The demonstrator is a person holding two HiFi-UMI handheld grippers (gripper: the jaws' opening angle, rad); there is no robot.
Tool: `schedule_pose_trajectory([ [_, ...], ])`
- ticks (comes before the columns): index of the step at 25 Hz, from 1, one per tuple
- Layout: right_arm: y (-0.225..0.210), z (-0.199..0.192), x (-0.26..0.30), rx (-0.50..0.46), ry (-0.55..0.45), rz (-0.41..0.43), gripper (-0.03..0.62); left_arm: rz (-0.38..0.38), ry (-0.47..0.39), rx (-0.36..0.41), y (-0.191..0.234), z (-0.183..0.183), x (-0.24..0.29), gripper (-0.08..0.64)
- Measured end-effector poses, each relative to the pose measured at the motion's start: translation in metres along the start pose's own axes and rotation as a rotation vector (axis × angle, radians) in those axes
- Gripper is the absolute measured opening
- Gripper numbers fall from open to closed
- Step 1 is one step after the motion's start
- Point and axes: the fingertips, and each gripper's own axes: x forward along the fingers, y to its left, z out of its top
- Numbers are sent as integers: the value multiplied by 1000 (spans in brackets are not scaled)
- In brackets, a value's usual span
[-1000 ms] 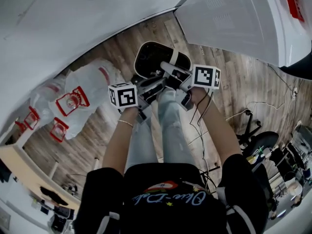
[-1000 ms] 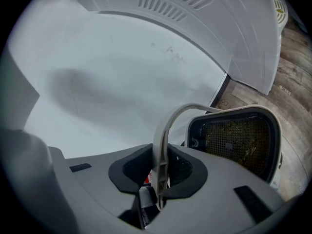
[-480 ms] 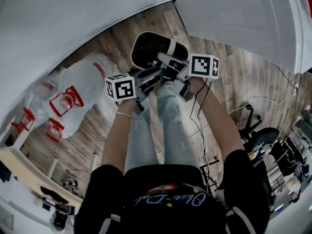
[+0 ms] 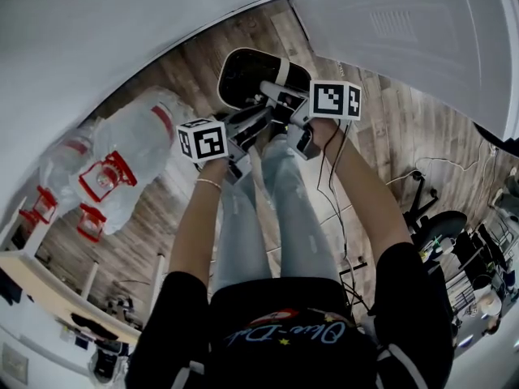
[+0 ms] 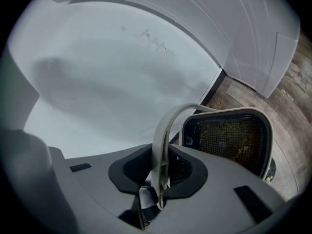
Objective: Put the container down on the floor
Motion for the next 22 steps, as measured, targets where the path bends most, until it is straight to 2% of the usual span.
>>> schedule_pose_trajectory([
  [11,-32,1,16,-14,17,-34,61,41,34,37,30,-2,13,48],
  [22,-55,2,36,-3,36,-49,61,87,30,33,60,0,17,49],
])
